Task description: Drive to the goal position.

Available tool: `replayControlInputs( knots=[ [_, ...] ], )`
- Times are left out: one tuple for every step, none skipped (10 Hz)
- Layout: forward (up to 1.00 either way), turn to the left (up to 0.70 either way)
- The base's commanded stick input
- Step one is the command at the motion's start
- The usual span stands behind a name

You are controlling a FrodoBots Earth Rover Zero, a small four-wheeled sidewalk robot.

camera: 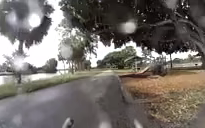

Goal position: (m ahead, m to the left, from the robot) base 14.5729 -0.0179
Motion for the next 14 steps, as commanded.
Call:
replayControlInputs(
  knots=[
    [1.0, 0.0],
    [1.0, 0.0],
    [1.0, 0.0],
    [1.0, 0.0],
    [1.0, 0.0],
    [1.0, 0.0],
    [1.0, 0.0],
    [1.0, 0.0],
    [1.0, 0.0],
    [1.0, 0.0],
    [1.0, 0.0],
    [1.0, 0.0],
    [1.0, 0.0],
    [1.0, 0.0]
  ],
)
